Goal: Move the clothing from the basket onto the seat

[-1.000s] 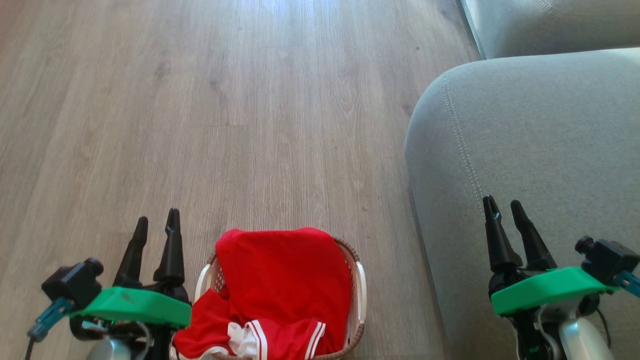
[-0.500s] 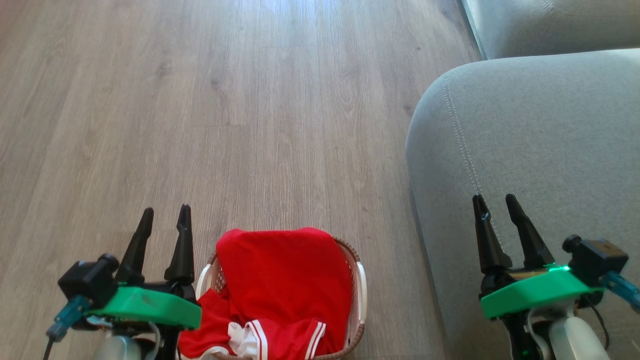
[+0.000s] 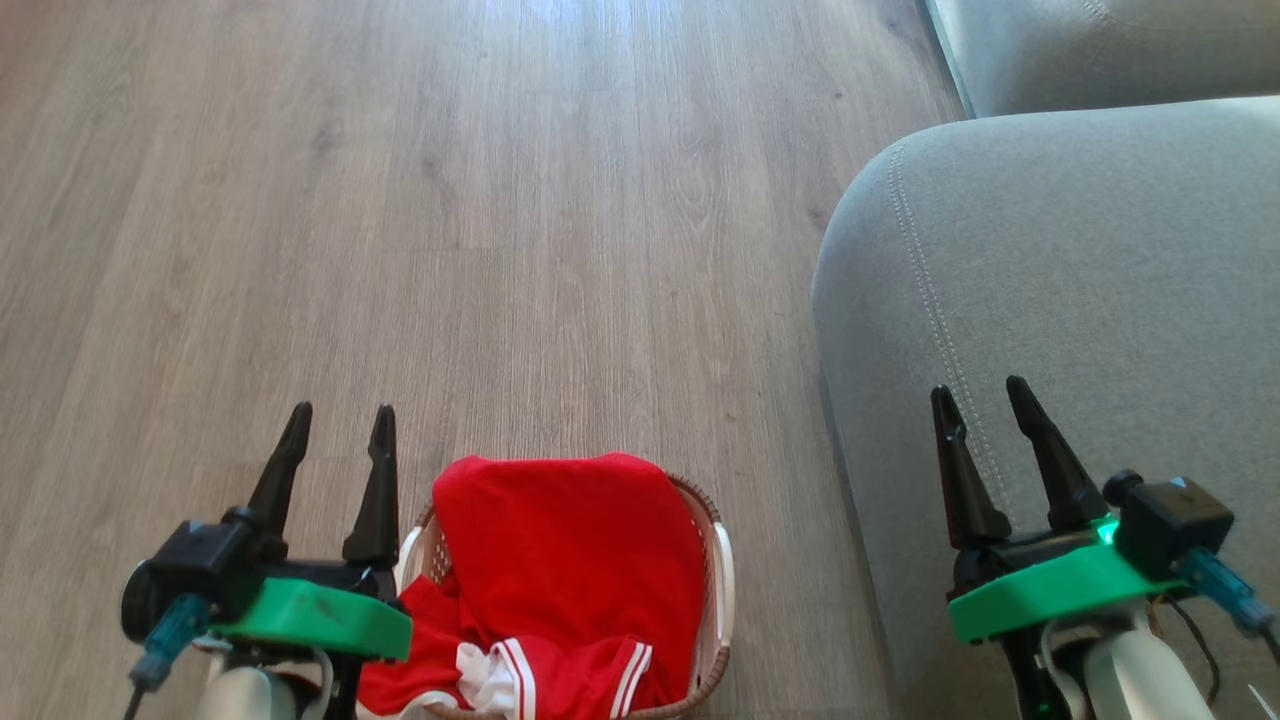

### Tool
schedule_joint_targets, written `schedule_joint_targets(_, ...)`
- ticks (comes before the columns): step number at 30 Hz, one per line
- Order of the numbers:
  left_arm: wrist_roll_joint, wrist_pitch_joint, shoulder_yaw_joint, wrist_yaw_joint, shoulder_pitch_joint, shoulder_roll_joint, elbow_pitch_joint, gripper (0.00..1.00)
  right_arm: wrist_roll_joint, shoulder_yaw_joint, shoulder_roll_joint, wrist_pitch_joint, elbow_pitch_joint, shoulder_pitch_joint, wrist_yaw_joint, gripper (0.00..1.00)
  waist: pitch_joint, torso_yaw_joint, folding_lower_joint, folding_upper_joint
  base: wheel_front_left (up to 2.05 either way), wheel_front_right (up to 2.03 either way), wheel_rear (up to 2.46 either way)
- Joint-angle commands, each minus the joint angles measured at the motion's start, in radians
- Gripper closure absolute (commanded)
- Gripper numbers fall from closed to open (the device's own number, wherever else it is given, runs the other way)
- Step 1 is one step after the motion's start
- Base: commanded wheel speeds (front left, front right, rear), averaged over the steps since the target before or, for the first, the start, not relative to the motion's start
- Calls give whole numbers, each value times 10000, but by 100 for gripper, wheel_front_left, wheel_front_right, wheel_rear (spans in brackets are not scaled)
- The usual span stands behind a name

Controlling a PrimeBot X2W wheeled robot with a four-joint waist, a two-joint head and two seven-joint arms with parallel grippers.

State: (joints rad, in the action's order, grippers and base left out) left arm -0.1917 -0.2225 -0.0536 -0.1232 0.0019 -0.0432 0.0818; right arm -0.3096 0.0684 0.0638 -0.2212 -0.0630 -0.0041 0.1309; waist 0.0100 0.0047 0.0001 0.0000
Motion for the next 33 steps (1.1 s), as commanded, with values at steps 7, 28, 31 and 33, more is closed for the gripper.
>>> schedule_joint_targets(7, 1048, -309, 203, -2, -321, -126, -529, 0, 1022, 324, -34, -322, 567, -94, -2, 0, 10, -9, -1, 0, 0, 0, 0)
schedule_joint_targets(28, 1262, -393, 264, -16, -335, -92, -518, 0, 1340, 325, -62, -406, 556, -99, -2, 0, 77, -34, -1, 0, 0, 0, 0)
schedule_joint_targets(31, 1256, -393, 264, -17, -337, -90, -505, 0, 1345, 323, -58, -406, 568, -112, -2, 0, 116, -54, -1, 0, 0, 0, 0)
schedule_joint_targets(33, 1238, -393, 270, -13, -352, -87, -480, 0, 1350, 325, -54, -406, 585, -127, -2, 0, 173, -81, -1, 0, 0, 0, 0)
